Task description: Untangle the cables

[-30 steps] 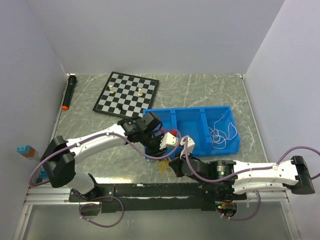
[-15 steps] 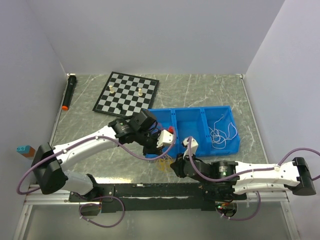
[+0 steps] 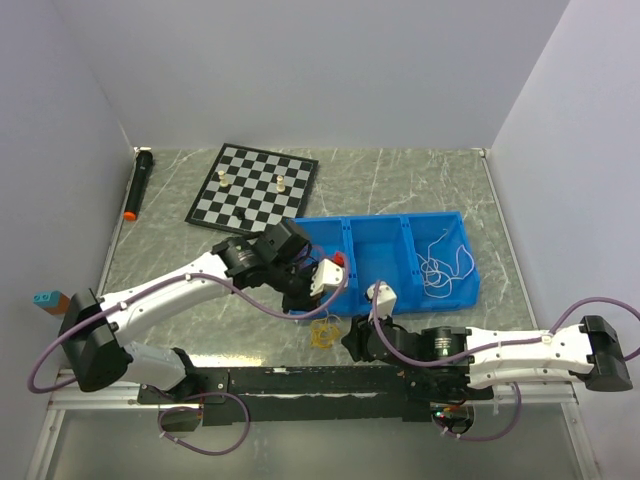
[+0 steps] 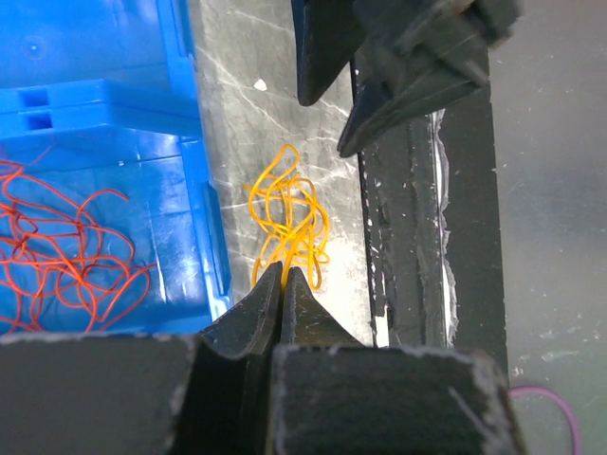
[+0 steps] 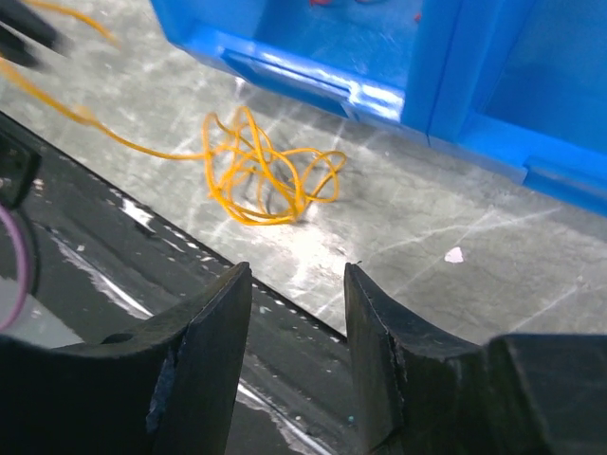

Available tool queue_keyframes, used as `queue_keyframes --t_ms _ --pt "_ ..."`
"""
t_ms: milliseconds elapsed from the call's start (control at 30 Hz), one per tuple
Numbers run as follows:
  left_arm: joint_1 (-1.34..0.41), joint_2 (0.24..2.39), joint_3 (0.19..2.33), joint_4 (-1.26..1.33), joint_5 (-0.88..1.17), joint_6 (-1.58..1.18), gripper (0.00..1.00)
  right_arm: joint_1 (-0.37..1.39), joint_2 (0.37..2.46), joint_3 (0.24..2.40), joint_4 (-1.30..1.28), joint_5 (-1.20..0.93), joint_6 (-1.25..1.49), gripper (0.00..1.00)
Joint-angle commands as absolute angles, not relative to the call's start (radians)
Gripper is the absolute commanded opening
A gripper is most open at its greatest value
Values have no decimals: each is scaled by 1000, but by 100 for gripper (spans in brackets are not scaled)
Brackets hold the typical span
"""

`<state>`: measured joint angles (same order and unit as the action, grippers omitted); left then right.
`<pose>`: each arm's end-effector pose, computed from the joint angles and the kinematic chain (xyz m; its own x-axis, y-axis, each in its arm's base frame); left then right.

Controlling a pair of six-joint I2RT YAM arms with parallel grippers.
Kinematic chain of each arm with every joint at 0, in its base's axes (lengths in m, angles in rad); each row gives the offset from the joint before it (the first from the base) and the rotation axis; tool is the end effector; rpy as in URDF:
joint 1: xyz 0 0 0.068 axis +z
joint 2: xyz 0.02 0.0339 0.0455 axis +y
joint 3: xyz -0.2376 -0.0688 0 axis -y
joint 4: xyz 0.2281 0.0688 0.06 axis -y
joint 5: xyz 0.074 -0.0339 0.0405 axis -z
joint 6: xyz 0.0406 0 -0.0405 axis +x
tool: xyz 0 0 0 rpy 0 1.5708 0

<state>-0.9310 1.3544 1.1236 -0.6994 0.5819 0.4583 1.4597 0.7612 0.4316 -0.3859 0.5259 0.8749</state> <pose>0.1429 -0.2293 0.2653 -0.0460 0.6809 -0.7309 0.9887 -0.0736 -0.1307 0.0386 0.1623 0.1888 -0.6741 -0.0554 -0.7366 -0.4683 0.8032 0.3682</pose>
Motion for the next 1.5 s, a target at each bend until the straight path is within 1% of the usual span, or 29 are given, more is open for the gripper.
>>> queue_keyframes --t_ms 0,233,433,600,833,933,1067,1267,1467 --pt "-928 1299 1225 -774 606 477 1 1457 735 407 -339 537 894 51" --pt "-928 1281 1387 -960 594 534 1 1457 667 382 -302 552 853 51" --pt "-928 1270 1489 -992 592 517 1 1457 692 371 -230 558 833 52" --pt "-928 1278 1569 -1019 609 505 1 1457 670 368 -143 595 776 55" --pt "-928 1284 1678 -1043 594 506 1 1450 536 302 -6 607 697 56" --pt "-928 1293 1732 -1051 592 508 1 1439 479 272 92 601 677 56" --pt "-930 1302 1782 -1057 598 500 1 1419 434 252 167 583 661 57" --pt "-928 1312 1813 -1043 606 482 1 1371 500 299 293 523 606 57" --pt "-928 1316 1832 -1035 592 480 1 1342 626 356 321 439 587 56"
